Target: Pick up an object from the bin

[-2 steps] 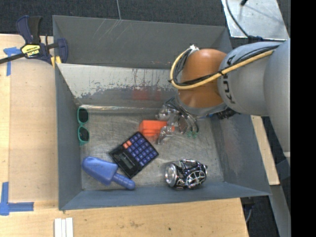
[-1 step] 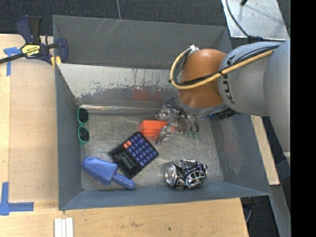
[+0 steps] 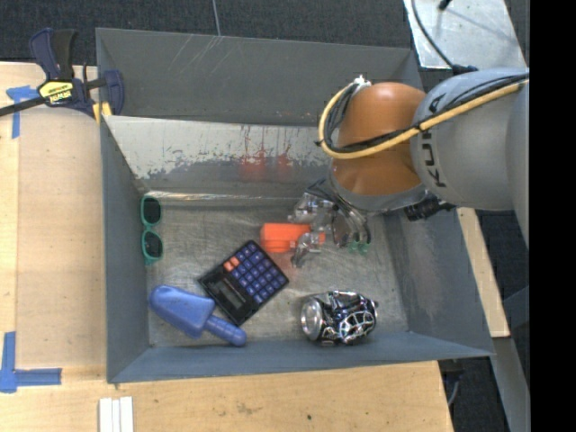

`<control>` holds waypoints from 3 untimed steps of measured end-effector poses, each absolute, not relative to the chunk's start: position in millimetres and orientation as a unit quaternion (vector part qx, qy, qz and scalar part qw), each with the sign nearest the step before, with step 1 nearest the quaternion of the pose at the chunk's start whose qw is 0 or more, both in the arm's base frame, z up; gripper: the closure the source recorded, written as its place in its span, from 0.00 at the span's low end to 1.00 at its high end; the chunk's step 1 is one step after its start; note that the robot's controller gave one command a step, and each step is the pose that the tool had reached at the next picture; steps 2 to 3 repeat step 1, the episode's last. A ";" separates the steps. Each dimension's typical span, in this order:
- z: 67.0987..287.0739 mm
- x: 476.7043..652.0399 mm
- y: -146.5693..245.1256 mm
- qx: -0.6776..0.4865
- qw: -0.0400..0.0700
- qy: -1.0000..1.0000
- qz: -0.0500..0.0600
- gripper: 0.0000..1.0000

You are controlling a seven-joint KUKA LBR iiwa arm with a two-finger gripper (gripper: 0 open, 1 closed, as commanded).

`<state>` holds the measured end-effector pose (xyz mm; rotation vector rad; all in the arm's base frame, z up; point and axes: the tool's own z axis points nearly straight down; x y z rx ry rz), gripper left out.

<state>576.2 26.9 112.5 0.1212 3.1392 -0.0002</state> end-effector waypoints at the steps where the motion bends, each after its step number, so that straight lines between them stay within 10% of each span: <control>1: 245.4 592.6 30.6 0.026 0.001 1.000 0.000 1.00; 3: 245.4 592.6 30.6 0.026 0.001 1.000 0.000 1.00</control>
Offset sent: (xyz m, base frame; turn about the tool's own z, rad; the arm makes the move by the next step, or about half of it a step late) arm 0.0000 0.0000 0.0000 0.0000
